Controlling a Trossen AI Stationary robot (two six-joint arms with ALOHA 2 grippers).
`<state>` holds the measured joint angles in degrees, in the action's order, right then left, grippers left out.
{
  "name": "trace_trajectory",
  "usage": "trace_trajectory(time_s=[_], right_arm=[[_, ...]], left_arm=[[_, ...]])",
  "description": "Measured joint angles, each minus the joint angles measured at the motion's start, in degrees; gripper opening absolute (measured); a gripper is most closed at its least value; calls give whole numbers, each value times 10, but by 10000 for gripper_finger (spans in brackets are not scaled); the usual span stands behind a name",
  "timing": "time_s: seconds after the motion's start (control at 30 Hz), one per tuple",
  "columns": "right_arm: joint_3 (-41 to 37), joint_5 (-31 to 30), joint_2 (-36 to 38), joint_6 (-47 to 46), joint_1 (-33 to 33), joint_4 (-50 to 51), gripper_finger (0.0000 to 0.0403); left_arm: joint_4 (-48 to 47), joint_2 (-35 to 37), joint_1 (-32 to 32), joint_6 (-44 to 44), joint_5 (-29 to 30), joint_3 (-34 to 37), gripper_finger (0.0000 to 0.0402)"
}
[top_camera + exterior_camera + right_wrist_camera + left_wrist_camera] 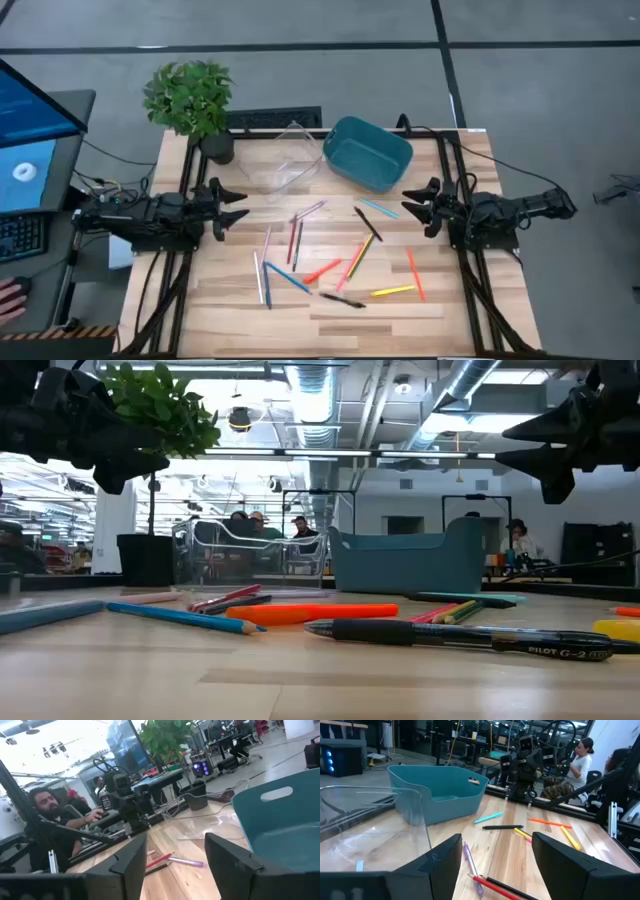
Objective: Sort pens & pencils
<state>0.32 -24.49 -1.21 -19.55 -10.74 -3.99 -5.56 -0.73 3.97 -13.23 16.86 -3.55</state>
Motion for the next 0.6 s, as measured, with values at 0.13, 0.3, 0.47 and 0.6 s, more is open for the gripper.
trace_trajectory(time_s=[0.13, 0.3, 0.47, 0.6], right_arm=[[0, 0, 0, 0, 0, 0, 221], [0, 0, 0, 0, 0, 0, 221], [0, -17, 0, -14, 0, -43, 221], [26, -18, -1, -13, 0, -102, 221]], left_arm=[[0, 0, 0, 0, 0, 0, 233], [0, 0, 0, 0, 3, 0, 233], [18, 0, 0, -34, 15, 2, 233], [137, -2, 0, -73, 5, -6, 233]])
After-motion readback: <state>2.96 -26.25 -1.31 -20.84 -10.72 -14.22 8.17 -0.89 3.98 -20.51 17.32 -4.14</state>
